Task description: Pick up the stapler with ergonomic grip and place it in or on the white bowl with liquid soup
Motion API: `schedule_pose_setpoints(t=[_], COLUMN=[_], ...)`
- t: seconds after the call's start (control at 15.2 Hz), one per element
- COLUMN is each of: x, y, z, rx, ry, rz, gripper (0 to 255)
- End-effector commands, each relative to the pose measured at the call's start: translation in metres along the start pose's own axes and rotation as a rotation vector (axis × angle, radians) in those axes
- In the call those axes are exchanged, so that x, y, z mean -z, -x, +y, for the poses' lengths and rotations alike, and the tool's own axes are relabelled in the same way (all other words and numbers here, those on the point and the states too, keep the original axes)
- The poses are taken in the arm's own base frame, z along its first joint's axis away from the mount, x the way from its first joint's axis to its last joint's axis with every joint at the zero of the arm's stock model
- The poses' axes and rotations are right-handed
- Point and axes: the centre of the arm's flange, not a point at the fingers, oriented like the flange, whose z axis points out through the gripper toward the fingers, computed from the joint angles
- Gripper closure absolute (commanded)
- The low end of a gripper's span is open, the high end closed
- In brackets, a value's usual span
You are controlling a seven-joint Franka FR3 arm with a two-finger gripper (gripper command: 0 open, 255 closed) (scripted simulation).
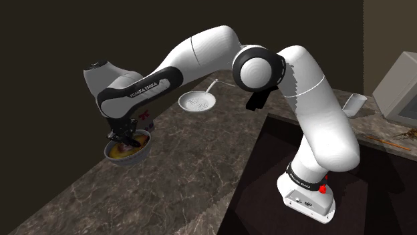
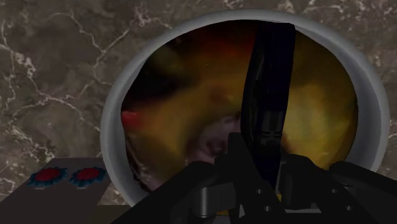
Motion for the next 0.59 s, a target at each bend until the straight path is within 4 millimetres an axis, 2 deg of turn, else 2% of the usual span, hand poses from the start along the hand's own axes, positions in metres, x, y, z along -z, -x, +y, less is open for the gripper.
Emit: schedule_pose_setpoints(t=[0.0,0.33,0.53], x=[0.0,0.0,0.039], y=[0.0,0.0,0.0], z=[0.0,0.0,0.0], rx=[0.0,0.0,0.0], ry=[0.0,0.0,0.0], rz=[-0.001,-0.001,-0.001], gripper=[0,0,0])
